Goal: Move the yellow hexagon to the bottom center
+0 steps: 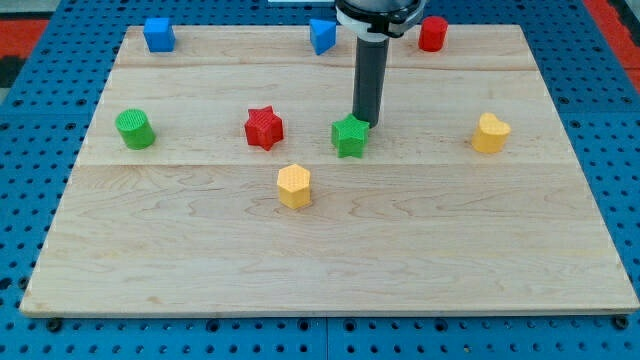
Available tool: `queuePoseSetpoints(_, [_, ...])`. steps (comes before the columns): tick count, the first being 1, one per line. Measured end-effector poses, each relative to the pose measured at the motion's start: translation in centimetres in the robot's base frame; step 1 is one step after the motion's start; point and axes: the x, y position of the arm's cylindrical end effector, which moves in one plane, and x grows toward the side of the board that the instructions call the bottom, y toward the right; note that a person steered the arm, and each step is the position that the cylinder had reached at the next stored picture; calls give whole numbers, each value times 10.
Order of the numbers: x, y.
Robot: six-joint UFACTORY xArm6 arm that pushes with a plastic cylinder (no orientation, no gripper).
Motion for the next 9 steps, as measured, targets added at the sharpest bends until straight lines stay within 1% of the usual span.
queuePoseSetpoints(1, [20,-12])
queuePoseSetpoints(2, [51,-27])
queuePoseSetpoints(3, [50,-38])
queuePoseSetpoints(4, [53,-80])
queuePoseSetpoints(5, [47,-110])
queuePoseSetpoints(6, [67,-143])
queuePoseSetpoints(7, [76,-99])
queuePoseSetpoints(8, [83,-27])
queuePoseSetpoints(9, [116,36])
